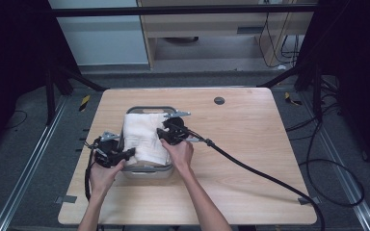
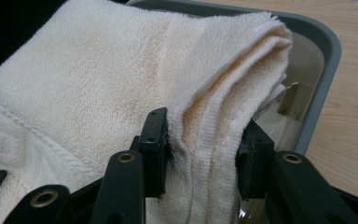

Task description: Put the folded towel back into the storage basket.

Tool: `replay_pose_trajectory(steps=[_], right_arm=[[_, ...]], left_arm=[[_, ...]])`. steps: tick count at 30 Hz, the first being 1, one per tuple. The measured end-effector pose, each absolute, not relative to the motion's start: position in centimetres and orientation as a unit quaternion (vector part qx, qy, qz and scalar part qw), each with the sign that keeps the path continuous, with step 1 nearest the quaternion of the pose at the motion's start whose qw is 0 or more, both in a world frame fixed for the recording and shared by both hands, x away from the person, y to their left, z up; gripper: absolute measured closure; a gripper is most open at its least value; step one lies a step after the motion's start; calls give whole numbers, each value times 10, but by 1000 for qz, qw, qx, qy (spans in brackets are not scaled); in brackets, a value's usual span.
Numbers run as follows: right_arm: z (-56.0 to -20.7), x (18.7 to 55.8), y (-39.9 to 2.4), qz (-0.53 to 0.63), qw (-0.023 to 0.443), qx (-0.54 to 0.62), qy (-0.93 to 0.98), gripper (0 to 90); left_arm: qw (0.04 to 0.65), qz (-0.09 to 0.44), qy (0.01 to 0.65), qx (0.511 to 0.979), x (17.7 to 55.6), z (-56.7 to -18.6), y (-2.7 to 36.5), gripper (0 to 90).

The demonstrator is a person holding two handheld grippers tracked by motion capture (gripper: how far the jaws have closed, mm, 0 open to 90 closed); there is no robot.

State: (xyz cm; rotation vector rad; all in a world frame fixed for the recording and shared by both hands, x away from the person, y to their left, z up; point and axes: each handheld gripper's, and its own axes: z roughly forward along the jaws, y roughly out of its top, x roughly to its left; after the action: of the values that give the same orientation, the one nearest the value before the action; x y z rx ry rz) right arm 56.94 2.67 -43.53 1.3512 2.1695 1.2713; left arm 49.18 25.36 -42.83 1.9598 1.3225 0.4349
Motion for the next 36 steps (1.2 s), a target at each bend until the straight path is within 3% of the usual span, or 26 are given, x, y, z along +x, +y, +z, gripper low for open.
replay_pose_trajectory(steps=[11, 23, 28, 36], right_arm=[[-438, 568, 27, 427, 152, 465, 761, 614], [-440, 569, 28, 428, 158, 448, 769, 481], [-436, 568, 26, 435, 181, 433, 769, 383], [-412, 563, 17, 467, 196, 413, 757, 337]], left_arm=[[346, 181, 511, 766, 493, -429, 251, 583], [334, 189, 512, 769, 492, -427, 249, 493], [358, 199, 506, 759, 489, -418, 252, 454], [419, 215, 490, 733, 475, -391, 258, 457]])
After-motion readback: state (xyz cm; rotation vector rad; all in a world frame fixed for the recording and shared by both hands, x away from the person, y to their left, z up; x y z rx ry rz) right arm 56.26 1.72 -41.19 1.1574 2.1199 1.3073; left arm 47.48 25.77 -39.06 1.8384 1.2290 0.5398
